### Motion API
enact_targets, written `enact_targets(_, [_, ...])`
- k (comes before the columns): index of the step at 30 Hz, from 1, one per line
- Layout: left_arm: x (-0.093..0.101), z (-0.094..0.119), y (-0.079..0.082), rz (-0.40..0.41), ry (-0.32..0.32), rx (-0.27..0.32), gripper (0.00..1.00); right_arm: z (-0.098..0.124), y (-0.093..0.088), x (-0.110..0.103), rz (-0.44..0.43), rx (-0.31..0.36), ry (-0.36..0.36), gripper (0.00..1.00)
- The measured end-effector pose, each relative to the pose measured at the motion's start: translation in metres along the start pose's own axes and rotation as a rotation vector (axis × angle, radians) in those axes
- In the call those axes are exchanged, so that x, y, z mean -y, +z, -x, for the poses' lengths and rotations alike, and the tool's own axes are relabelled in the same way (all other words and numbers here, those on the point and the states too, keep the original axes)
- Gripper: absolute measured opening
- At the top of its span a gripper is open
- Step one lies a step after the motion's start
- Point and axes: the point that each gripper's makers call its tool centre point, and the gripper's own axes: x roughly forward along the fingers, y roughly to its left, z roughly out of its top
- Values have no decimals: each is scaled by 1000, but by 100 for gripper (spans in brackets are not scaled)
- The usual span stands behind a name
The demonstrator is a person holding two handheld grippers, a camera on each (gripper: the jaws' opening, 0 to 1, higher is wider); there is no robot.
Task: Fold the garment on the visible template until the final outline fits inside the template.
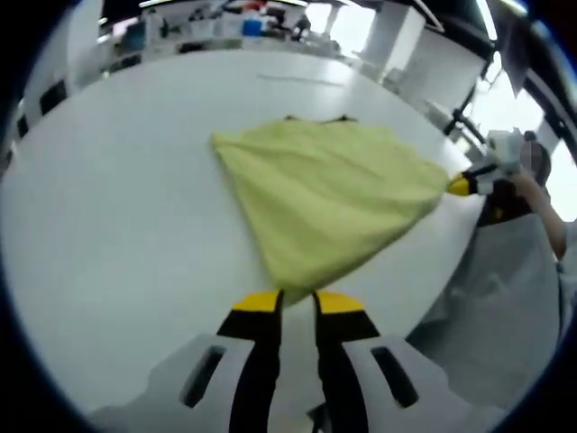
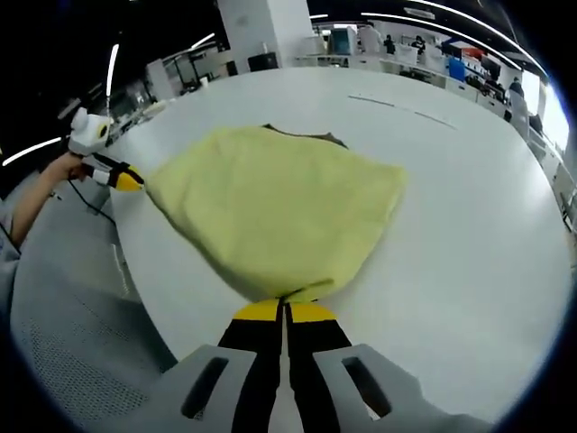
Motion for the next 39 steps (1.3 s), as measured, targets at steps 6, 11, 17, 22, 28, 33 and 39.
enact_targets(6, [-4,-2,-4,28,4,-4,8,0,-2,-1,3,-9,1,2])
enact_targets(11, [-5,-1,-3,24,11,-1,8,-1,-2,0,5,-16,1,2])
enact_targets(17, [-2,-6,-3,19,-3,-14,6,-1,-3,-1,11,-27,4,1])
enact_targets(22, [-2,-7,-4,23,-6,-15,2,0,-3,-1,16,-29,6,1])
enact_targets(28, [-3,-4,0,-2,9,-15,0,3,-2,0,19,-33,10,1])
enact_targets(33, [-8,2,6,4,36,8,0,8,-3,6,21,-37,1,1])
enact_targets(39, [-7,9,20,-25,45,38,0,22,3,17,49,-31,-37,1])
